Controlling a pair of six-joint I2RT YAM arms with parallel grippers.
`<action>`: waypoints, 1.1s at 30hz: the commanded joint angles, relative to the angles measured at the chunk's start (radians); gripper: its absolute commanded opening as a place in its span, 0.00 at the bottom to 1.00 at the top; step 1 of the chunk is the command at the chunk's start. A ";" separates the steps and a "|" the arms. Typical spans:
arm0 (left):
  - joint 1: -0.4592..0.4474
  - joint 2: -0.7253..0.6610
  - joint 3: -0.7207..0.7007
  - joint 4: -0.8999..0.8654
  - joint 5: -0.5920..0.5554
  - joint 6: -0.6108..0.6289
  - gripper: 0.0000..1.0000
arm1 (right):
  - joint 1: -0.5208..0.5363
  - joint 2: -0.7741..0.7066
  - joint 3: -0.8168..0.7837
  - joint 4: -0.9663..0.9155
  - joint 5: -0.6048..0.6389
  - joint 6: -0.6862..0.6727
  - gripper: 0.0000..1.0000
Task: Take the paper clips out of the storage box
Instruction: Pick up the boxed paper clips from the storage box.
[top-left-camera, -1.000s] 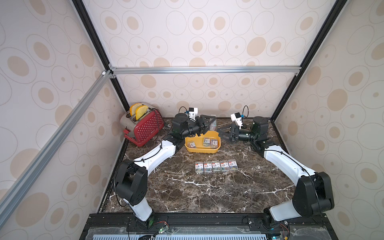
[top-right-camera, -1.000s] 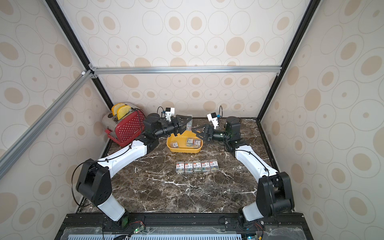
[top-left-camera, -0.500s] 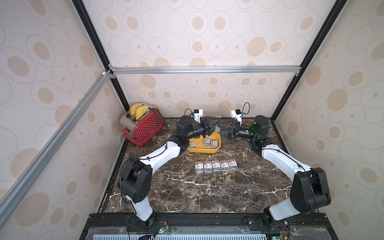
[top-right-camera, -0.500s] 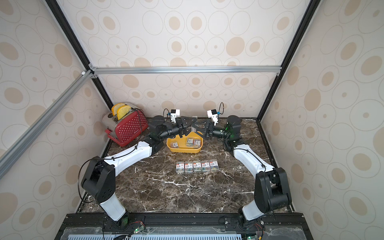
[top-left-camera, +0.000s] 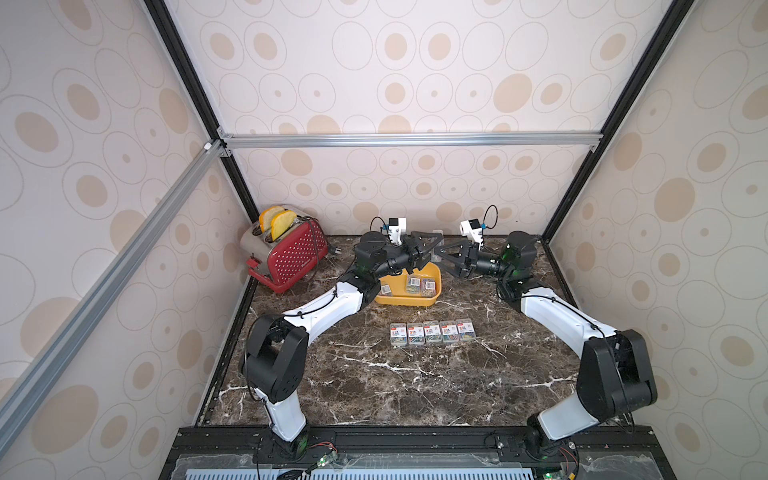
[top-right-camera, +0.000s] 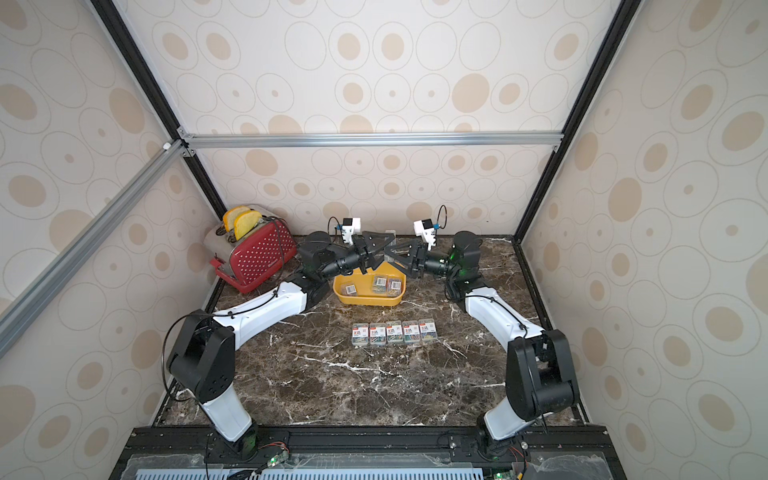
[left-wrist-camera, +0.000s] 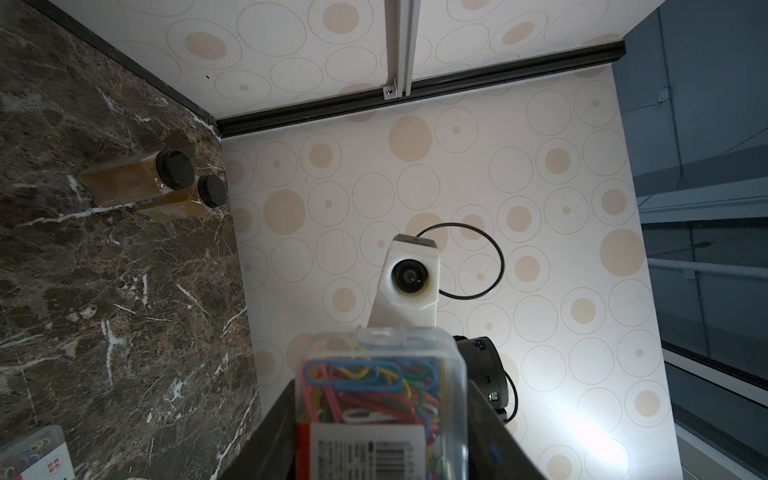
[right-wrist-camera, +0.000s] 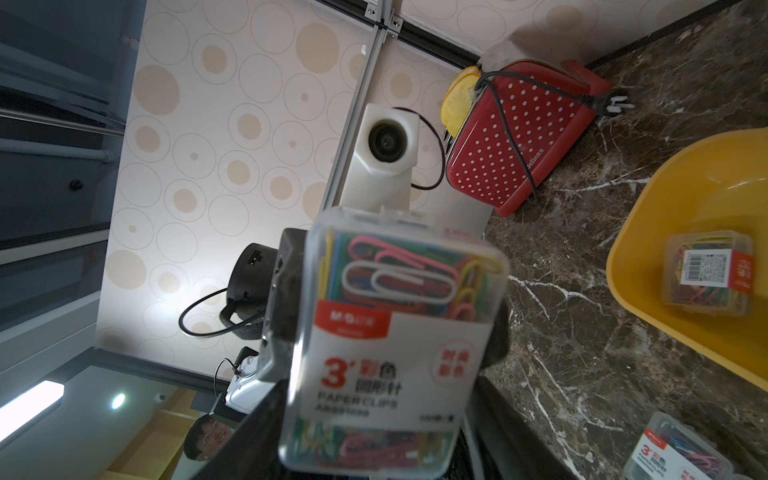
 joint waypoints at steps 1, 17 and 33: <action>-0.011 0.003 0.053 0.069 0.049 -0.010 0.36 | 0.003 0.020 0.022 0.043 -0.004 -0.004 0.58; 0.008 -0.020 0.112 -0.111 0.140 0.153 0.73 | 0.003 -0.089 0.104 -0.583 0.029 -0.500 0.37; 0.105 -0.091 0.141 -0.216 0.163 0.231 0.88 | 0.003 -0.148 0.142 -1.037 0.206 -0.917 0.29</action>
